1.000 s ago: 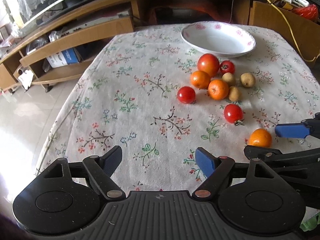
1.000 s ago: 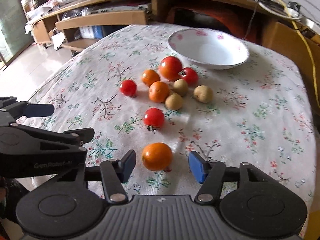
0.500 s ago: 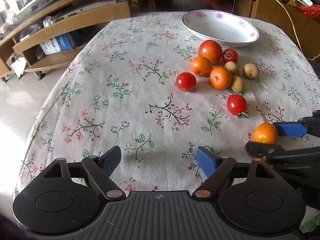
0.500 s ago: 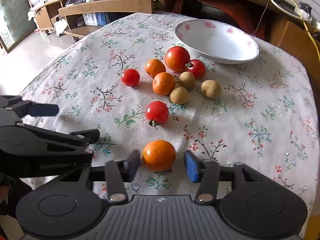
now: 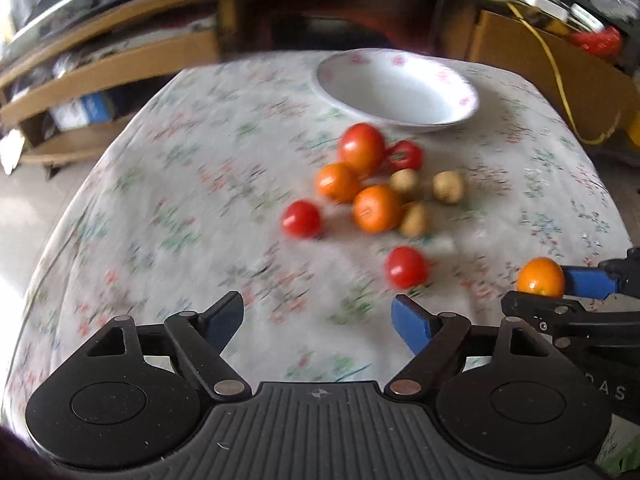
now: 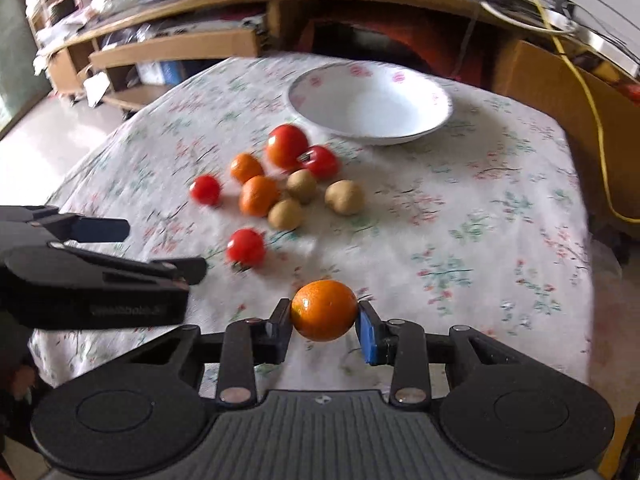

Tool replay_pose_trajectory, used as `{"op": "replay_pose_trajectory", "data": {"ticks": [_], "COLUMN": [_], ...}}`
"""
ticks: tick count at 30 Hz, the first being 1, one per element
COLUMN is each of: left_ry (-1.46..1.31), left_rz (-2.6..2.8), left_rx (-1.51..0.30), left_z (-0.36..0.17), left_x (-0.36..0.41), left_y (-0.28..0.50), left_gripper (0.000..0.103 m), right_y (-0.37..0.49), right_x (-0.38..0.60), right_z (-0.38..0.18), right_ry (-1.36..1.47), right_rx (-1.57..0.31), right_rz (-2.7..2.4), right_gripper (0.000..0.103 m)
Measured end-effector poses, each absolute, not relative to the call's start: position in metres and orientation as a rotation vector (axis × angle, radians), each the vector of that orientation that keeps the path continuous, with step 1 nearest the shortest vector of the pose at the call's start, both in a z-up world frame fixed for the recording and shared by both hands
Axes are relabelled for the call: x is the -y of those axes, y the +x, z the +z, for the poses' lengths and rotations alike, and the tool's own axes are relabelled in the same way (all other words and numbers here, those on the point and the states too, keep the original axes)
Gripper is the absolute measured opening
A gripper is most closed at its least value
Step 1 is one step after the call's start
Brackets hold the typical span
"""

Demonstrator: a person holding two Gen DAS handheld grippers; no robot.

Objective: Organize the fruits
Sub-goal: 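Grasp a red cherry tomato with the left tool while the right tool holds the orange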

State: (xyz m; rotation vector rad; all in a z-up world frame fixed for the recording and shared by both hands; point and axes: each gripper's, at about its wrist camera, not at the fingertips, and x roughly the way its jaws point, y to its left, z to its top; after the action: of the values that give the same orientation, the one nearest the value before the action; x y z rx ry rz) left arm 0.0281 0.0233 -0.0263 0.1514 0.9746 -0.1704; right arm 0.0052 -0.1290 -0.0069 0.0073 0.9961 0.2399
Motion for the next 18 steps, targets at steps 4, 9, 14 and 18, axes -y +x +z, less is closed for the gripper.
{"op": "replay_pose_trajectory", "data": {"ticks": [4, 9, 14, 18], "left_ry": [0.186, 0.192, 0.164, 0.136], "left_rz": [-0.191, -0.189, -0.194, -0.206], "left_rx": [-0.961, -0.975, -0.984, -0.982], "left_z": [-0.03, -0.037, -0.043, -0.045], "left_x": [0.0, 0.01, 0.014, 0.014], "left_y": [0.041, 0.049, 0.059, 0.06], "left_gripper": [0.087, 0.086, 0.079, 0.077], "right_y": [0.006, 0.006, 0.006, 0.004], "right_x": [0.142, 0.148, 0.155, 0.159], "right_z": [-0.006, -0.008, -0.01, -0.01], "right_ry": [0.037, 0.061, 0.087, 0.098], "right_rx": [-0.996, -1.007, -1.013, -1.01], "right_rz": [0.214, 0.225, 0.222, 0.217], "right_gripper": [0.036, 0.036, 0.036, 0.036]}}
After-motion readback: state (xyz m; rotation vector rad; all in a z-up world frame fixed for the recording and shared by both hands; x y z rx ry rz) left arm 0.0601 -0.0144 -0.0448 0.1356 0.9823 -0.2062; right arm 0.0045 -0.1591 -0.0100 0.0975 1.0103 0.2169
